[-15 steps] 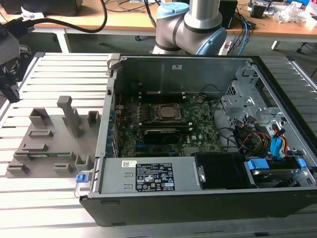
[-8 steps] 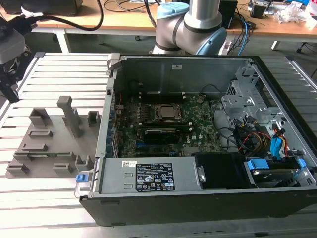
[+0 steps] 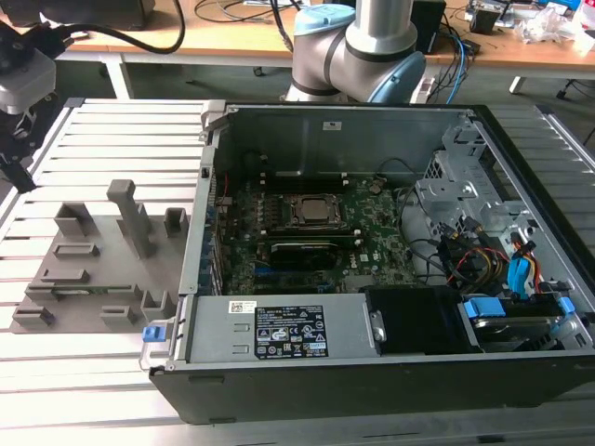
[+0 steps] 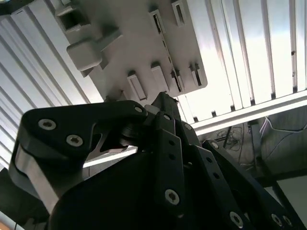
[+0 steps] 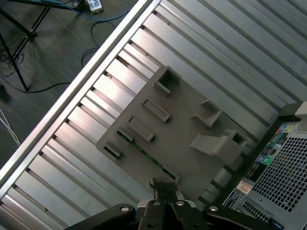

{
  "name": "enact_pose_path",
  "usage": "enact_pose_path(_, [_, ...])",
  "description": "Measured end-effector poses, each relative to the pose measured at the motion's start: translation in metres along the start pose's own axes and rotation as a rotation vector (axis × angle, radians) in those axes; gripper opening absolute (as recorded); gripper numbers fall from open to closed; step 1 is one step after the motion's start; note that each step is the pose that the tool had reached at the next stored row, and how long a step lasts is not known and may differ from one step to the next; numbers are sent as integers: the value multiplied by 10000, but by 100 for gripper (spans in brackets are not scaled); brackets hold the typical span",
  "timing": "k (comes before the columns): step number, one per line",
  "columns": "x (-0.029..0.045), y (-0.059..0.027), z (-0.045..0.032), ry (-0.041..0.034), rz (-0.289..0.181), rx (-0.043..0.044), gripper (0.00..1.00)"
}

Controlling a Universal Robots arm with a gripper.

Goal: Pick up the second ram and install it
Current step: 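Pick up the second ram and move it above second insertion slot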

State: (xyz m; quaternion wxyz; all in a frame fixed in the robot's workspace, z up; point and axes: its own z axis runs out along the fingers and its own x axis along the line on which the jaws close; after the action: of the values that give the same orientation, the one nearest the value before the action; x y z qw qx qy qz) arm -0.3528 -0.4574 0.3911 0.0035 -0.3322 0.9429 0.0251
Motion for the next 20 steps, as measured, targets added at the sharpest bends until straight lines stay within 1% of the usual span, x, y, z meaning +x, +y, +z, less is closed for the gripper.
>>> enact_pose_path(3, [0,0,0,12,-275,-7,11])
enact_pose_path(7, [0,0,0,39,-879,-20,11])
enact_pose_path(12, [0,0,0,58,-1297,-30,11])
enact_pose_path(14, [0,0,0,77,-1700,-39,11])
enact_pose_path(16, [0,0,0,87,-1935,-45,11])
enact_pose_path(18, [0,0,0,103,-2281,-53,11])
enact_pose_path(20, [0,0,0,113,-2498,-59,11])
